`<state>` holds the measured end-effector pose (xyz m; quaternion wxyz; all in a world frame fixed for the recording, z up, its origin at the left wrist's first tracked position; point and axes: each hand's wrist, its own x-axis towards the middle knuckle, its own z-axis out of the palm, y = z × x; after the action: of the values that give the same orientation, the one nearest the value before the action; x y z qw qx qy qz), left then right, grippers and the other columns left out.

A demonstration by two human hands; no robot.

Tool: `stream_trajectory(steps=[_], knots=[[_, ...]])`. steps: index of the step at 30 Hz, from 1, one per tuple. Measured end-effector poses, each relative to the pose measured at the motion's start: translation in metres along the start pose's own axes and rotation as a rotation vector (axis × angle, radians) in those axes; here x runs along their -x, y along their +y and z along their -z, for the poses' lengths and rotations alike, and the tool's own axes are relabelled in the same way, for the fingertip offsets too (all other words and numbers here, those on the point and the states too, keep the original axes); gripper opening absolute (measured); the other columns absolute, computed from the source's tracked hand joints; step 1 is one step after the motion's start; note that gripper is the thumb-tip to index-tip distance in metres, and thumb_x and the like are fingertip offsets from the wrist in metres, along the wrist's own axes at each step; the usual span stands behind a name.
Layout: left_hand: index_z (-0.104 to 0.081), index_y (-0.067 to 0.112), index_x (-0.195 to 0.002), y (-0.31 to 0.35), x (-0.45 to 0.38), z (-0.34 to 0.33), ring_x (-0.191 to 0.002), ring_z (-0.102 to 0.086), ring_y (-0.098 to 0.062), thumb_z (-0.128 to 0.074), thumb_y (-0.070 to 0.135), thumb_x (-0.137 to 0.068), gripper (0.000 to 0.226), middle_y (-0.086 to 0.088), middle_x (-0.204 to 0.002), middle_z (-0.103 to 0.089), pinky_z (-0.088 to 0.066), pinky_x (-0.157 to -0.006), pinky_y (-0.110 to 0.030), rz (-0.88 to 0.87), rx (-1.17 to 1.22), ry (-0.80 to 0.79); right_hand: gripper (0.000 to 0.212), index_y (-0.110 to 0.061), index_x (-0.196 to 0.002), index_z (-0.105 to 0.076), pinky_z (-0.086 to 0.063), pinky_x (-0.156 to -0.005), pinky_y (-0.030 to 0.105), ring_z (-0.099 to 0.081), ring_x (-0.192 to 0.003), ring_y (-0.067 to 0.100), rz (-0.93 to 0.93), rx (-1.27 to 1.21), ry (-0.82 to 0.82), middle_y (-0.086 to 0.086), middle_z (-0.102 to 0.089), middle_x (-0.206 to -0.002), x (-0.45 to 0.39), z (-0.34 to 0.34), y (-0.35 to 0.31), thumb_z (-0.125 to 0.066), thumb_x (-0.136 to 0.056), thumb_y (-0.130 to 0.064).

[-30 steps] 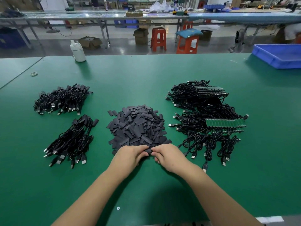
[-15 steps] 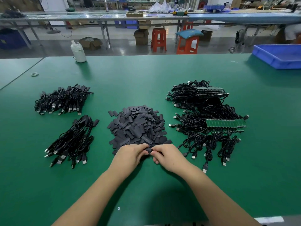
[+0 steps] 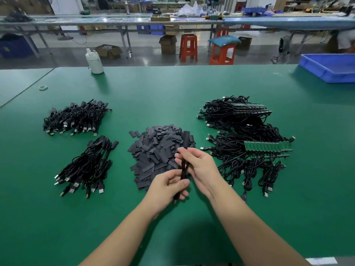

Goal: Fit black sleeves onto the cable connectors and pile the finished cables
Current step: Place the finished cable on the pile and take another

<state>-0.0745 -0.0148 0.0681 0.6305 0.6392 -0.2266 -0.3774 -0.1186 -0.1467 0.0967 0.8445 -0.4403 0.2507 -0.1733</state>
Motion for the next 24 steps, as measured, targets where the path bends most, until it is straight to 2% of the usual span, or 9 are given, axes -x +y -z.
stream_trajectory(steps=[3,6,8,13,15,17,20,22,24], knots=[[-0.073,0.015,-0.098,0.004,-0.001,0.008,-0.070,-0.065,-0.014,-0.068,0.015,-0.091,0.009,-0.013,-0.085,-0.072,-0.052,-0.059,-0.023,-0.050,-0.156,0.138,0.012,-0.011,-0.091,-0.078,-0.054,-0.077,0.027,-0.064,-0.079,0.014,0.046,0.187,0.045,0.003,-0.072,-0.081,-0.002,-0.005,0.002,-0.078,-0.084,-0.021],[-0.075,0.024,-0.093,0.004,-0.002,0.021,-0.072,-0.061,-0.015,-0.073,0.024,-0.087,0.006,-0.003,-0.085,-0.072,-0.050,-0.073,-0.030,-0.128,-0.394,0.243,0.012,-0.019,-0.081,-0.080,-0.051,-0.070,0.021,-0.060,-0.071,0.009,0.060,0.267,0.009,-0.005,-0.070,-0.074,-0.002,-0.010,0.006,-0.072,-0.089,-0.024],[-0.073,0.034,-0.094,0.005,-0.001,0.028,-0.067,-0.056,-0.009,-0.074,0.020,-0.087,0.016,0.008,-0.077,-0.067,-0.047,-0.069,-0.020,-0.160,-0.370,0.216,0.015,-0.022,-0.082,-0.080,-0.053,-0.071,0.022,-0.061,-0.072,0.010,0.058,0.304,-0.016,-0.005,-0.071,-0.076,-0.003,-0.012,0.008,-0.069,-0.092,-0.027],[-0.068,0.046,-0.110,0.014,-0.005,0.056,-0.061,-0.061,-0.003,-0.073,0.024,-0.086,0.033,0.025,-0.078,-0.068,-0.046,-0.057,-0.009,-0.261,-0.638,0.363,0.024,-0.023,-0.118,-0.071,-0.053,-0.093,0.023,-0.067,-0.094,0.005,0.069,0.530,-0.099,-0.006,-0.074,-0.105,-0.006,-0.012,0.011,-0.060,-0.099,-0.032],[-0.067,0.043,-0.114,0.016,-0.014,0.078,-0.059,-0.061,-0.002,-0.074,0.027,-0.086,0.033,0.020,-0.075,-0.067,-0.047,-0.053,-0.011,-0.211,-0.742,0.454,0.033,-0.024,-0.129,-0.065,-0.046,-0.090,0.009,-0.065,-0.098,-0.003,0.109,0.731,-0.105,-0.011,-0.071,-0.110,-0.005,-0.004,0.007,-0.062,-0.097,-0.033],[-0.066,0.031,-0.123,0.017,-0.025,0.106,-0.057,-0.060,0.001,-0.072,0.028,-0.088,0.036,0.016,-0.084,-0.067,-0.039,-0.044,-0.005,-0.113,-0.938,0.515,0.027,-0.025,-0.122,-0.070,-0.040,-0.072,-0.001,-0.060,-0.085,-0.013,0.191,0.927,-0.044,-0.018,-0.070,-0.101,-0.003,0.011,-0.001,-0.063,-0.096,-0.031],[-0.064,0.019,-0.125,0.012,-0.034,0.145,-0.055,-0.062,-0.012,-0.068,0.025,-0.090,0.035,0.001,-0.093,-0.071,-0.048,-0.048,-0.016,0.073,-1.242,0.530,0.020,-0.028,-0.113,-0.073,-0.042,-0.058,0.011,-0.052,-0.056,-0.008,0.278,1.161,0.107,-0.016,-0.072,-0.097,-0.004,0.041,-0.017,-0.059,-0.098,-0.026],[-0.063,0.013,-0.121,0.005,-0.037,0.165,-0.071,-0.061,-0.020,-0.065,0.023,-0.091,0.031,-0.005,-0.098,-0.070,-0.054,-0.066,-0.030,0.182,-1.414,0.530,0.025,-0.025,-0.116,-0.072,-0.047,-0.068,0.022,-0.055,-0.066,-0.002,0.366,1.330,0.257,-0.008,-0.073,-0.106,-0.006,0.064,-0.033,-0.055,-0.100,-0.019],[-0.060,0.013,-0.111,0.000,-0.038,0.177,-0.075,-0.060,-0.022,-0.062,0.024,-0.093,0.022,-0.004,-0.091,-0.066,-0.054,-0.066,-0.033,0.241,-1.536,0.531,0.030,-0.023,-0.122,-0.069,-0.049,-0.085,0.030,-0.059,-0.097,0.013,0.452,1.534,0.429,0.000,-0.070,-0.118,-0.012,0.090,-0.052,-0.053,-0.099,-0.013]])
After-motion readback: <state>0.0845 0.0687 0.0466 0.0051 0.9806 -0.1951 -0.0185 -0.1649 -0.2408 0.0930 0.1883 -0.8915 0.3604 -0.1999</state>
